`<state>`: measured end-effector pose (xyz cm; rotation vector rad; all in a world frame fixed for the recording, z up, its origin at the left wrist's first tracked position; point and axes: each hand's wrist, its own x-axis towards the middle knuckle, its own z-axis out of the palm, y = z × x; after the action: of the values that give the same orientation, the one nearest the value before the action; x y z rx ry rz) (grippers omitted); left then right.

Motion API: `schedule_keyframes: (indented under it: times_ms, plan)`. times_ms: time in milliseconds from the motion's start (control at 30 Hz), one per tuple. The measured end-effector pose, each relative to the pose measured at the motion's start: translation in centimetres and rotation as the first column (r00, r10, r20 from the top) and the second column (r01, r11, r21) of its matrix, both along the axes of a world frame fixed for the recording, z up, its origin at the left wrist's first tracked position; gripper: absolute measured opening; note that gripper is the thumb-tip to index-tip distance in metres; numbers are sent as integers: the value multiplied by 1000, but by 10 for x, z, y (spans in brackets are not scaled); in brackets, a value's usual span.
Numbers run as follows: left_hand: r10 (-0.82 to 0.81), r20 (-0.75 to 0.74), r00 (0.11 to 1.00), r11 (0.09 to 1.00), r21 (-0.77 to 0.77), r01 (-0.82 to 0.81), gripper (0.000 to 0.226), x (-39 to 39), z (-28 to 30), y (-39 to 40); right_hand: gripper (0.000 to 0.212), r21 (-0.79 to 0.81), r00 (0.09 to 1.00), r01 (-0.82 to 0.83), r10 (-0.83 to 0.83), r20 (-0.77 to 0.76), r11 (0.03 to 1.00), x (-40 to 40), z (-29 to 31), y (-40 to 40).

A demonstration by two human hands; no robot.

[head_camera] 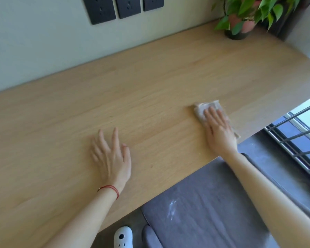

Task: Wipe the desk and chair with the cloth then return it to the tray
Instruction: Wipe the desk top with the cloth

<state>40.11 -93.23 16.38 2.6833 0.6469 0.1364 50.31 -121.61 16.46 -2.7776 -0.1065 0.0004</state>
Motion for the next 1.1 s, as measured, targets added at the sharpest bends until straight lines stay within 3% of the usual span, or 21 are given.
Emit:
schedule_keyframes:
  times_ms: [100, 200, 333, 467, 533, 633, 733, 833, 900, 1000, 1100]
  plan:
    - [-32, -47, 998, 998, 48, 34, 51, 4, -6, -14, 49, -32, 984, 167, -168, -49, 985, 56, 0, -9]
    - [-24, -81, 996, 991, 133, 35, 58, 4, -13, -18, 49, -96, 984, 162, -168, -53, 982, 84, -4, 19]
    - [-7, -52, 999, 984, 176, 16, 60, 5, -17, -20, 49, -41, 994, -106, 106, -5, 994, 54, -6, 89]
    - [-10, -25, 1000, 982, 189, 15, 61, 3, -16, -21, 45, 9, 866, -500, 500, 13, 866, -19, -6, 111]
    - [0, -18, 1000, 982, 187, 4, 60, 5, -15, -22, 45, 1, 825, -565, 565, 2, 825, -30, -7, 88]
    - [2, -11, 1000, 983, 184, 0, 60, 6, -13, -22, 46, 8, 901, -434, 434, 1, 901, -11, -4, 41]
    - [-1, -25, 1000, 980, 198, 6, 59, 6, -14, -23, 47, -18, 995, -95, 95, 30, 995, 39, -4, 2]
    - [-3, -58, 998, 977, 215, 15, 59, 6, -15, -22, 48, -10, 987, 157, -157, -19, 987, 89, -3, 10]
    - [-2, -70, 998, 977, 215, 17, 59, 6, -16, -21, 48, -16, 984, 175, -175, -29, 984, 98, -3, 44]
    - [-6, -77, 997, 976, 219, 23, 60, 7, -16, -21, 50, 22, 999, -39, 39, -1, 999, 59, -4, 104]
    - [-6, -59, 998, 981, 194, 18, 62, 5, -14, -23, 44, 68, 917, -399, 397, 45, 914, -20, -5, 127]
